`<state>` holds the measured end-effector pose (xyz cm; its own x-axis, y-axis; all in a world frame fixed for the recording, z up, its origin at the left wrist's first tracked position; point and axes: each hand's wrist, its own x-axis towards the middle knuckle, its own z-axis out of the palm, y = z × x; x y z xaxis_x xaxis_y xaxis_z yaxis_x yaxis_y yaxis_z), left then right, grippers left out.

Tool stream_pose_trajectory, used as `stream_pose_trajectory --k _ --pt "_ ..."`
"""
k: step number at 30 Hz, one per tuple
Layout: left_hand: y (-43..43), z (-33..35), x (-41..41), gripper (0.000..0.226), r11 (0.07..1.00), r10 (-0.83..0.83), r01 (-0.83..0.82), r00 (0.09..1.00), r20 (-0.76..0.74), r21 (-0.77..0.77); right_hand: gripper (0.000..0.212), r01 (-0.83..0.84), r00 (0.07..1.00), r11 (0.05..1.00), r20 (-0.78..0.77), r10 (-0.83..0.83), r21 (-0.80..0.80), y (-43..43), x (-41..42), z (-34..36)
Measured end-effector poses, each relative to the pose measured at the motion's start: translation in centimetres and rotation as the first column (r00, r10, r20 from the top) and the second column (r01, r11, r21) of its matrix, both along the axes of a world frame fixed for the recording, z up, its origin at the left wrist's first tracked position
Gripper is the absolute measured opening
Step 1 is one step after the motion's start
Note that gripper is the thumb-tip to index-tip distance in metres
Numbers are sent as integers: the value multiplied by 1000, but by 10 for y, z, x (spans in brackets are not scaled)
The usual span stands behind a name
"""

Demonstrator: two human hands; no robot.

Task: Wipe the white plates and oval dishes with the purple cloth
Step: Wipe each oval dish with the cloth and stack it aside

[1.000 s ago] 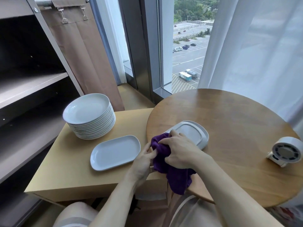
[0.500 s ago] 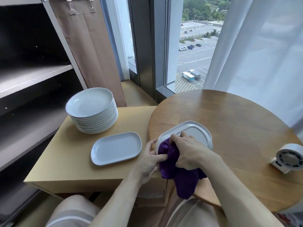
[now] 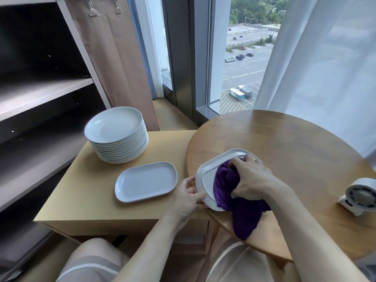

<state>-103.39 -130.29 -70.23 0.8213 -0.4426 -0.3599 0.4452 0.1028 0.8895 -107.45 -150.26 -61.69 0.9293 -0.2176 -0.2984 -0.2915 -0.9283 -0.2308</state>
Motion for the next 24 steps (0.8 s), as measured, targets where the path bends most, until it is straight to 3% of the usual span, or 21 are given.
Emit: stream_pose_trajectory --k 3,6,8,14,19,24 --pt "2 -2 1 51 1000 -24 24 1000 3 -12 65 -90 994 996 59 89 27 21 3 -4" --pt "4 -4 0 60 999 -33 33 999 2 -15 49 -180 946 983 271 178 -18 47 3 -12" --pt "4 -7 -1 59 1000 -19 20 1000 24 -13 49 -216 911 975 349 219 -47 60 3 -18" --pt "2 -9 -5 49 998 47 -50 996 70 39 45 -264 886 942 334 321 -205 77 12 -23" --pt "-1 -10 -10 40 998 66 -67 993 94 14 33 -115 922 963 336 195 -244 81 18 -24" --pt "-2 -10 -16 64 995 92 -90 995 45 -50 32 152 940 977 328 -97 -147 38 24 -16"
